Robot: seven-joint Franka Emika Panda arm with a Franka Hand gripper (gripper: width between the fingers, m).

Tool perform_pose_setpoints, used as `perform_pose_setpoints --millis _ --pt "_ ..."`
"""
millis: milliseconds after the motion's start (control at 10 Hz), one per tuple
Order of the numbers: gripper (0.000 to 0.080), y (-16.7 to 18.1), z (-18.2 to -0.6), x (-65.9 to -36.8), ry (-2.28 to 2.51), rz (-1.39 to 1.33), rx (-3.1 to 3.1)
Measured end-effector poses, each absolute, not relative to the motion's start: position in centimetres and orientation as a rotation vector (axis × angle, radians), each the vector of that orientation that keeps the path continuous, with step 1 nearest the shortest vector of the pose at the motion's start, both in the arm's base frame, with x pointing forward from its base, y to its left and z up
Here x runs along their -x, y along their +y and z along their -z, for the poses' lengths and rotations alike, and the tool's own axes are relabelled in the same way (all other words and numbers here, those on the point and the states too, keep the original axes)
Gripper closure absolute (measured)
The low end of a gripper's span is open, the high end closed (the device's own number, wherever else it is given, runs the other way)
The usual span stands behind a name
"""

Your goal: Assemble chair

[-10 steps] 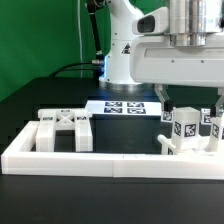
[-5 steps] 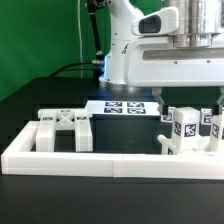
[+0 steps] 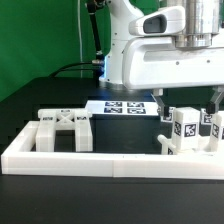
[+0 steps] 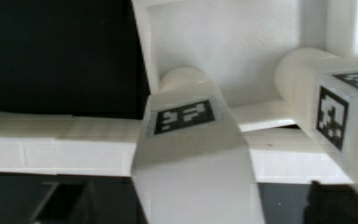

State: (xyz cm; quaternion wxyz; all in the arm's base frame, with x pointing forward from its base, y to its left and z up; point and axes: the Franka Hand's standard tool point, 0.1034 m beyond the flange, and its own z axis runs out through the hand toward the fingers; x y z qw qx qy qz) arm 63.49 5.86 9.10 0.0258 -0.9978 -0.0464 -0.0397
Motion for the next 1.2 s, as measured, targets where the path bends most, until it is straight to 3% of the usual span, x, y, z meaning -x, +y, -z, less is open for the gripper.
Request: perform_pose_setpoints --millis 100,200,300,500,1200 --pt "0.0377 5.85 -9.1 -63.49 -0.144 0.123 3.084" --pt "0.0377 5.86 -9.11 -63.49 -0.138 0.123 3.084" --pt "0.0511 5.83 -9.11 -63.5 -0.102 0.122 3.085" --pt "0.0511 5.8 -9.1 -63.5 0.017 0.119 3.082" --pt "0.0509 5.3 -8.86 -63.52 1.318 0.081 2.763"
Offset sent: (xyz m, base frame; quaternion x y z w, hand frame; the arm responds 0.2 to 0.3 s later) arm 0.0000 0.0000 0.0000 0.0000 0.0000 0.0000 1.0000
